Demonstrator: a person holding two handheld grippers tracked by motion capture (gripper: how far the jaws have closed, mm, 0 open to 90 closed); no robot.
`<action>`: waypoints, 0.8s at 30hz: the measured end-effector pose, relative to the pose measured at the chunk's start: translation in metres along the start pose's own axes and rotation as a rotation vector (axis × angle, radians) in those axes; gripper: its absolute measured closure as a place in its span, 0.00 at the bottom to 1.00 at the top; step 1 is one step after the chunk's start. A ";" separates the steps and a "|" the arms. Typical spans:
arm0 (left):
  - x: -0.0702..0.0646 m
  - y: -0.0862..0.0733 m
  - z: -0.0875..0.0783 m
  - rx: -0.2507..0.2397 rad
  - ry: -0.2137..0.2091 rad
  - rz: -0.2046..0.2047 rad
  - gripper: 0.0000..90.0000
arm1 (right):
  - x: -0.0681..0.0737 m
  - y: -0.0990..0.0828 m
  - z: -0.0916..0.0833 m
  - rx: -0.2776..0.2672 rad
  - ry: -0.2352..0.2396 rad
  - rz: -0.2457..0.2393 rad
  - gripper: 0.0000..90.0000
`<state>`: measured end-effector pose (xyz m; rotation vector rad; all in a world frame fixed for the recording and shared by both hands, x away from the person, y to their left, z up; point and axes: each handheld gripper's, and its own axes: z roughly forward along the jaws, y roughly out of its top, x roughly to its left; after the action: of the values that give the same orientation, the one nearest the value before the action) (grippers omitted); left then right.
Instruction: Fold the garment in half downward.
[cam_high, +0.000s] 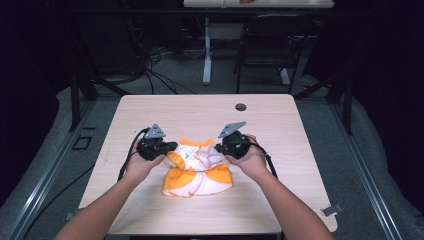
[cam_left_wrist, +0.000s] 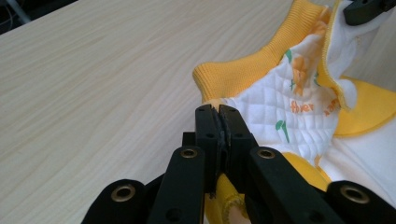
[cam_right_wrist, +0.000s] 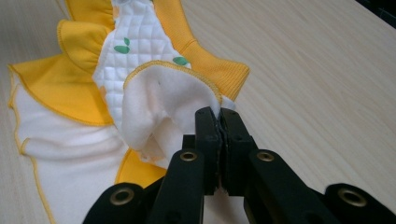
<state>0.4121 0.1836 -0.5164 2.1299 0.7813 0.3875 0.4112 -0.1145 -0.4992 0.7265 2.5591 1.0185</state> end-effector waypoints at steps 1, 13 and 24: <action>-0.002 -0.003 0.000 0.000 -0.010 0.002 0.97 | 0.001 -0.002 0.000 -0.006 0.002 0.004 0.97; -0.017 -0.027 0.000 0.005 -0.053 -0.006 0.96 | 0.013 -0.032 0.006 -0.007 0.060 0.042 0.96; -0.025 -0.031 -0.013 -0.020 -0.115 -0.011 0.84 | 0.021 -0.040 -0.007 -0.062 0.115 0.087 0.82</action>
<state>0.3743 0.1898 -0.5331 2.1081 0.7196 0.2639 0.3764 -0.1318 -0.5239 0.7908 2.5985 1.1946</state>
